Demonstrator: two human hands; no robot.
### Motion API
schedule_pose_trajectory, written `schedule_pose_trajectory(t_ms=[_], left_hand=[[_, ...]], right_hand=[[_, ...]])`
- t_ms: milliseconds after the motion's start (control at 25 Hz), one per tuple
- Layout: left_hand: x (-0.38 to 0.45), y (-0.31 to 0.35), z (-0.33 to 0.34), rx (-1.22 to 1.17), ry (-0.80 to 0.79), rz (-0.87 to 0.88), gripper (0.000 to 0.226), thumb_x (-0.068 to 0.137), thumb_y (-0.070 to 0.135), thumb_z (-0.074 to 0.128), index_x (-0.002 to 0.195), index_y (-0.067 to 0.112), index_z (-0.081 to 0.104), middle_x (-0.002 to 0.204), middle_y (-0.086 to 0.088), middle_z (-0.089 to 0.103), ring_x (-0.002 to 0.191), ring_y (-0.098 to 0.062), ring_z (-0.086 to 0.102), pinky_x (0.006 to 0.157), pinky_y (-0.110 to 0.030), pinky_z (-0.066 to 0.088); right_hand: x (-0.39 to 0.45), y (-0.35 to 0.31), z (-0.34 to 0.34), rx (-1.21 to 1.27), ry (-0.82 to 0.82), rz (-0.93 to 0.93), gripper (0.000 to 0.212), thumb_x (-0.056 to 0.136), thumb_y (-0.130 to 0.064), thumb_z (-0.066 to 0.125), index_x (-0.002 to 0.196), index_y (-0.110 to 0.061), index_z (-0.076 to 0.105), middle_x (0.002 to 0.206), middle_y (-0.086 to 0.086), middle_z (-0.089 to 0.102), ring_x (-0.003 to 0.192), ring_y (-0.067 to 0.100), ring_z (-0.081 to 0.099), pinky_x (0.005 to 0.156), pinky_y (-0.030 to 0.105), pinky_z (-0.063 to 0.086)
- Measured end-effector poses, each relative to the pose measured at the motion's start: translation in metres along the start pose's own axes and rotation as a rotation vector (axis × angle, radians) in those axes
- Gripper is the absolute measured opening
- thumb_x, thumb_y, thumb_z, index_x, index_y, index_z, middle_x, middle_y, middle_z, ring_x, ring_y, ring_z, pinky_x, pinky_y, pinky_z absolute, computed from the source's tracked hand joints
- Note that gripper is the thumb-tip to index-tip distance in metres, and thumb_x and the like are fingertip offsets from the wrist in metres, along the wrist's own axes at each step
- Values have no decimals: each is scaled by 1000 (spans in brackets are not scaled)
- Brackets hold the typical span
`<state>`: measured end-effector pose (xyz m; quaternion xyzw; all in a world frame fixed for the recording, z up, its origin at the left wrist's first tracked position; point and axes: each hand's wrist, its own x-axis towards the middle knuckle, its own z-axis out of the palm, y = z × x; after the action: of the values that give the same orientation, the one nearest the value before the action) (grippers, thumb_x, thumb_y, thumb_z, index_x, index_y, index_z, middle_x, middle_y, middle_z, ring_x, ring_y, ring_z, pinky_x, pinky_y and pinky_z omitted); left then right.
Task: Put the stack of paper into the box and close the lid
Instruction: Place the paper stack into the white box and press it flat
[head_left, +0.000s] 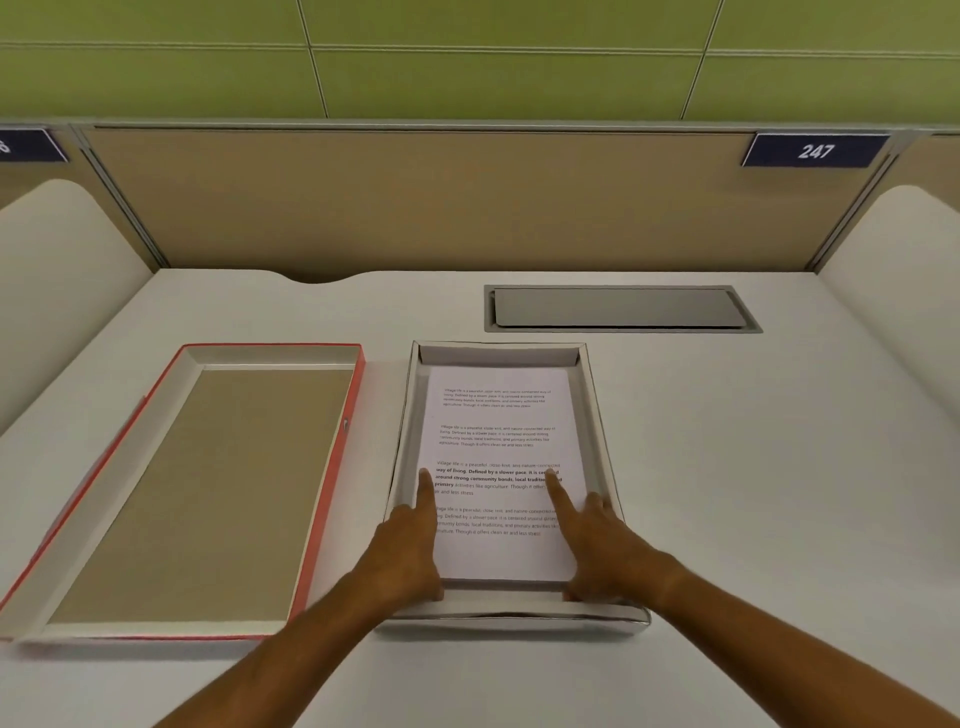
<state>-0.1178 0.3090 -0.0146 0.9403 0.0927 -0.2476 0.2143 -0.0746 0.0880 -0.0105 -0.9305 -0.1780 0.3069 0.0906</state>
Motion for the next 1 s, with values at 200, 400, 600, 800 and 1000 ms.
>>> schedule_pose_trajectory(t_ms=[200,400,600,800,1000], left_hand=[[-1,-2,4,30,60,-12,112,82,19,73,151,16,-14,145,-8,40,123,-21,52,100,-31,46],[3,-2,-5,-46,-3,-13,114,71,30,82,151,15,3,142,-7,43,120,-21,53,93,-29,51],[21,0,-43,-557,-29,-37,80,70,58,73,133,18,48,141,-7,55,116,-24,56,87,-28,49],[52,20,-77,-1055,-77,-195,80,90,68,27,146,11,34,144,-20,48,132,-37,44,109,-49,33],[68,17,-85,-1118,-141,-330,110,79,83,16,146,-3,29,140,-27,48,127,-42,48,106,-48,36]], right_hand=[[-4,-1,3,-43,81,-21,116,84,-21,73,152,-24,-22,149,21,25,133,31,41,109,40,42],[-3,-4,-5,-14,-2,16,124,80,-24,77,151,-22,-25,153,24,20,137,35,37,110,41,39],[17,-2,-39,446,8,39,115,79,-25,78,154,-11,-8,149,13,45,125,30,55,100,38,49],[49,-6,-64,896,124,167,42,92,-47,57,121,-18,52,127,6,63,95,24,61,82,38,47],[57,7,-76,1116,22,205,40,94,-65,32,110,-34,52,95,-7,65,81,19,60,78,40,46]])
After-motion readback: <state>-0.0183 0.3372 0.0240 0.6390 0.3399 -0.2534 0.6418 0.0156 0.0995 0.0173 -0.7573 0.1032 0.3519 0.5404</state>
